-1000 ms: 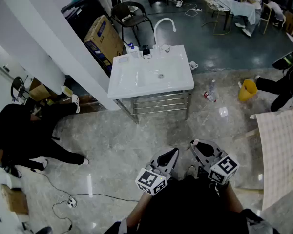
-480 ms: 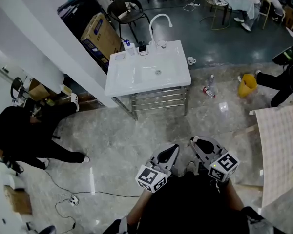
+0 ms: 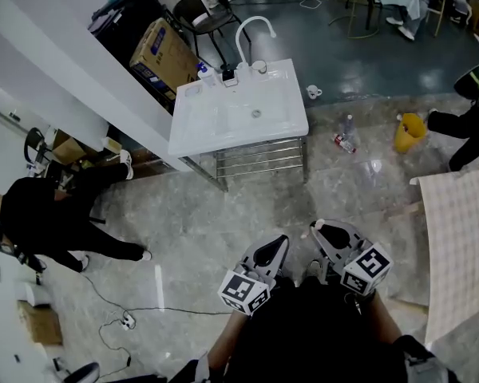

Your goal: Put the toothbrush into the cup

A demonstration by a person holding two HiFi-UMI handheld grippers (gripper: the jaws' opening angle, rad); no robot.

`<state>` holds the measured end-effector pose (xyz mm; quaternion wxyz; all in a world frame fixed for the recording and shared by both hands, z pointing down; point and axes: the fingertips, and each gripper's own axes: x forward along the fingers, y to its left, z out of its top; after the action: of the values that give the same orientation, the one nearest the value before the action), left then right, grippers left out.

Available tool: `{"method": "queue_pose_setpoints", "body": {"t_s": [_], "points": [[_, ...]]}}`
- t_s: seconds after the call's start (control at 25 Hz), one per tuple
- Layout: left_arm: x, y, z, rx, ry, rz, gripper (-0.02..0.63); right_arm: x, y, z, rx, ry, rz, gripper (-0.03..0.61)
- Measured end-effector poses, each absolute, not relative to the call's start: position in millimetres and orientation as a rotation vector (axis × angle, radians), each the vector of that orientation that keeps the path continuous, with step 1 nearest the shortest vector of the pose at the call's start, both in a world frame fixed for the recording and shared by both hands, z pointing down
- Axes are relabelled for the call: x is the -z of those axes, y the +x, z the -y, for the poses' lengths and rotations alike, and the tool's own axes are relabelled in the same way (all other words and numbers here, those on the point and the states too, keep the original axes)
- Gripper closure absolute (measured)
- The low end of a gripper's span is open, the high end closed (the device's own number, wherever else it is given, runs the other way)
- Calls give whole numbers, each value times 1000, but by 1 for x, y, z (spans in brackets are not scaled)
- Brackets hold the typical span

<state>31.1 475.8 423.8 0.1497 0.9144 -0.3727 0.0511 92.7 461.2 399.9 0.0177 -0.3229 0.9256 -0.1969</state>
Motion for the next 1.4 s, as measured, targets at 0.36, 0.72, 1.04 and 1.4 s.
{"method": "queue_pose_setpoints", "body": {"t_s": [0.36,0.72,1.04,1.4], "points": [[-430,33,-454,-159,2587,1120,603,-409,99,-435,666,-983,-2874,552],[-445,4,-391,-134,2587,1073,603,-413,68,-375,666,-1029,-2883,552],[-435,-41,-315,-92,2629,1028,603,-403,19,-306,634,-1067,-2903,552],[-444,-90,-263,-129,2667,960,603,-401,-25,-251,598,-1143,-2896,552]]}}
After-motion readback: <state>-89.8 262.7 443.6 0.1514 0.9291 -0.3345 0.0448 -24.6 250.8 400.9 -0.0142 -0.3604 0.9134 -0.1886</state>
